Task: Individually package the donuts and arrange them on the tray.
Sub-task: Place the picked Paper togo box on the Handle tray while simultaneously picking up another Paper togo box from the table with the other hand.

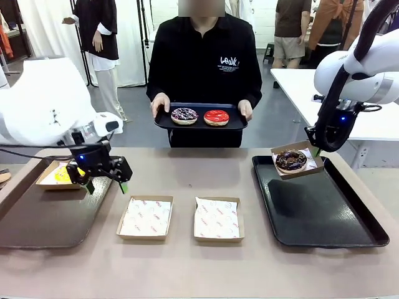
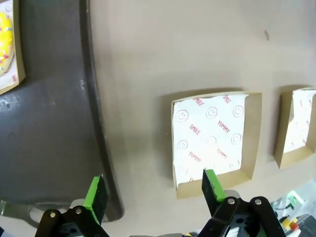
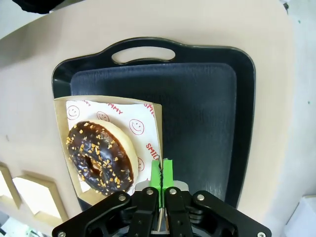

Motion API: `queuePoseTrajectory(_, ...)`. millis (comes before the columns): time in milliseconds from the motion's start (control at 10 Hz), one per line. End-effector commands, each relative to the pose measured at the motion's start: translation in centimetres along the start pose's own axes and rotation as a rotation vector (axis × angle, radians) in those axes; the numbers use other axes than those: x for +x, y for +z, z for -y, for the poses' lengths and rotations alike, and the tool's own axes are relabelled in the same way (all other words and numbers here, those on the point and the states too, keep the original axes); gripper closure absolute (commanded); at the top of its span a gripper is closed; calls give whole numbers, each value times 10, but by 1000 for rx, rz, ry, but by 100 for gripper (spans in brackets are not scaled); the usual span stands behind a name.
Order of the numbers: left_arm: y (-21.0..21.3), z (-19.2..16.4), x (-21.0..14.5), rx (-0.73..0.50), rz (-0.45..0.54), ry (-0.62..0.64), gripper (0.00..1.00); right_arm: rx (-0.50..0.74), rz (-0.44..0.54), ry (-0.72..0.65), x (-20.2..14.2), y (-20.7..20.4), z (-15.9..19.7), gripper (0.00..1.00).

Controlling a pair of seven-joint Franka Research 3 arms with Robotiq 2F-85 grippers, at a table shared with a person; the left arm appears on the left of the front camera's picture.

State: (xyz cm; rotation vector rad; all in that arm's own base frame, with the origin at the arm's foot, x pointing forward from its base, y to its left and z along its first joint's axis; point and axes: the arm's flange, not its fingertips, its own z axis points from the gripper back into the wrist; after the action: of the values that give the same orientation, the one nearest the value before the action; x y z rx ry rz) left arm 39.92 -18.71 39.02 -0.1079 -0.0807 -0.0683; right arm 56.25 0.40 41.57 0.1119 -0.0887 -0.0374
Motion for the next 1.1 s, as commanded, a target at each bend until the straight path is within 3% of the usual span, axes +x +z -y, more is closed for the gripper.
queuePoseTrajectory(0, -15, 19, -10, 49, 51, 11, 0, 0, 0, -4, -3, 1, 1, 99)
queuePoseTrajectory(1000, -12, 20, -12, 13, 28, -11, 0, 0, 0, -4, -3, 1, 1, 99)
